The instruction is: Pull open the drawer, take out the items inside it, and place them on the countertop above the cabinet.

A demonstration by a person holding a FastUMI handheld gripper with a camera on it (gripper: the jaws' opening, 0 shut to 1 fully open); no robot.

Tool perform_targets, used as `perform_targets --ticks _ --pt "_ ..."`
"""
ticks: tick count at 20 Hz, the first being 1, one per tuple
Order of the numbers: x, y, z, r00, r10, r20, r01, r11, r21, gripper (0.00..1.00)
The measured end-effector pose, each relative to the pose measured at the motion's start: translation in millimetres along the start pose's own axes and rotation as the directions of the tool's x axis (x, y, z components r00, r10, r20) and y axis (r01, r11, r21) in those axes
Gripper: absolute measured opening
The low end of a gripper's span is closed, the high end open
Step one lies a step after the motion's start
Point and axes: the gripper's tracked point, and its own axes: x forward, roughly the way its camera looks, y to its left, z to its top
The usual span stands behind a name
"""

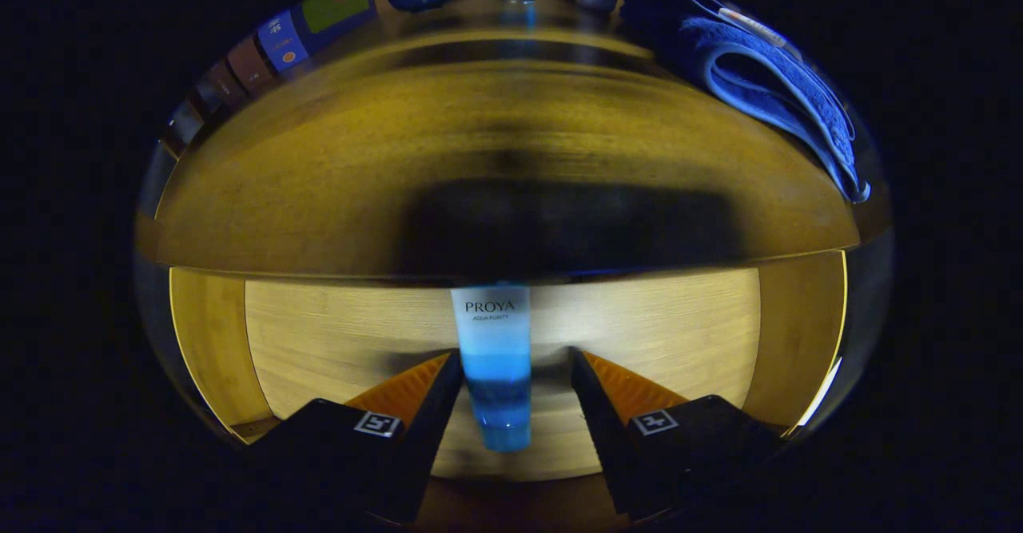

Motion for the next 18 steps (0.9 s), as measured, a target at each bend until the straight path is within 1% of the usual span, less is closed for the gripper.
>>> perform_targets --ticks 1,3,6,7,8,11,12,14,16,18 --pt "2 5 -4 0.999 0.017 -0.03 -0.017 1.0 0.0 0.81" --pt "4 11 5 0.999 0.018 -0.027 -0.017 1.0 0.01 0.72" --pt "8 24 0 0.999 0.023 -0.032 -0.023 1.0 -0.003 0.52" --pt "10 29 -1 0.999 0.021 -0.025 -0.021 1.0 -0.007 0.51" --pt "3 22 -2 1.0 0.02 -0.023 -0.02 1.0 -0.018 0.45" --pt "-1 25 -11 1.0 0.001 -0.017 -0.002 0.998 -0.061 0.45" --pt "-10 25 -10 1.0 0.006 0.008 -0.005 0.999 -0.052 0.45" --pt "-33 22 -5 0.998 0.026 0.061 -0.024 0.999 -0.042 0.45" --pt "-55 17 -12 0.996 0.044 0.084 -0.04 0.998 -0.051 0.45" --pt "-75 22 -19 0.991 0.08 0.104 -0.076 0.996 -0.041 0.44"
